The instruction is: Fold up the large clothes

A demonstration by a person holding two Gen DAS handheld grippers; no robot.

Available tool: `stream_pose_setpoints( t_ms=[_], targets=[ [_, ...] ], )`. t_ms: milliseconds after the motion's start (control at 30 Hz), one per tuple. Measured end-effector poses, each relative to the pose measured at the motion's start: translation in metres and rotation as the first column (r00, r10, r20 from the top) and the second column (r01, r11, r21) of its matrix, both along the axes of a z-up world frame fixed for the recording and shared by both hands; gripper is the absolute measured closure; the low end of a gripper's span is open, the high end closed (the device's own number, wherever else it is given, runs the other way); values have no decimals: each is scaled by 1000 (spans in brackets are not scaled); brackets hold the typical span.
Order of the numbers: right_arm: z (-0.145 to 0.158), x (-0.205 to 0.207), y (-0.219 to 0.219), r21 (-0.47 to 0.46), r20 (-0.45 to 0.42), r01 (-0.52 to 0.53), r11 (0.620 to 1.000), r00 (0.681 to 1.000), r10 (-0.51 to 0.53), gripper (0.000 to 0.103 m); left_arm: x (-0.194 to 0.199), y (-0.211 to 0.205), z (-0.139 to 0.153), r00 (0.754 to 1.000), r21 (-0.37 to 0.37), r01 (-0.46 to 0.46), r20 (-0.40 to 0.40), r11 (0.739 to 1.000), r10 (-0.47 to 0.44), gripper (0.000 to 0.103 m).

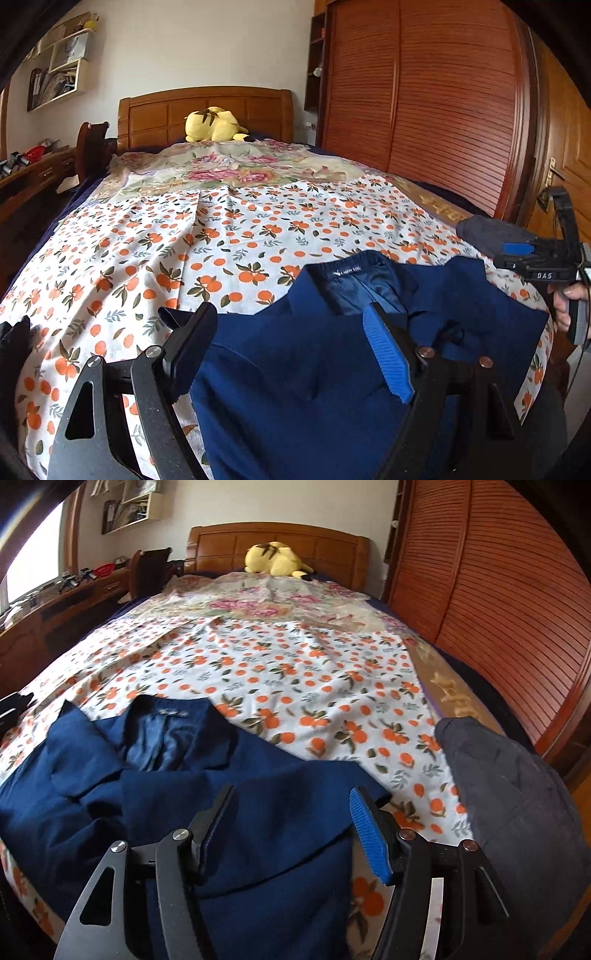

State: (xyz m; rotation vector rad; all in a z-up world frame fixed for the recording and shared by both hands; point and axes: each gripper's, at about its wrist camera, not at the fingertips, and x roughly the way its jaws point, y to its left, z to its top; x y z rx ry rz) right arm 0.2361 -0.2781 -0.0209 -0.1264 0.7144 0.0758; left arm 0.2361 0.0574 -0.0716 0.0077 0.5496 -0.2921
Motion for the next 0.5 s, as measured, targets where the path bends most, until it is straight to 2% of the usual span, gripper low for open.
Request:
stream_pose_setpoints(
  t_ms=[167, 333, 500],
  targets=[
    [-6, -14, 38, 22, -41, -115, 993, 992, 115, 38, -4, -8, -8, 1000, 43, 21, -5, 999, -21, 21],
    [-22, -23, 74, 14, -110, -230, 973, 967, 231, 38, -4, -6, -14, 1000, 36, 16, -22, 999, -15, 21],
    [-35, -21, 83, -7, -155, -255, 967, 956, 251, 38, -3, 0, -19, 999, 11, 13, -42, 1000, -13, 21]
  ],
)
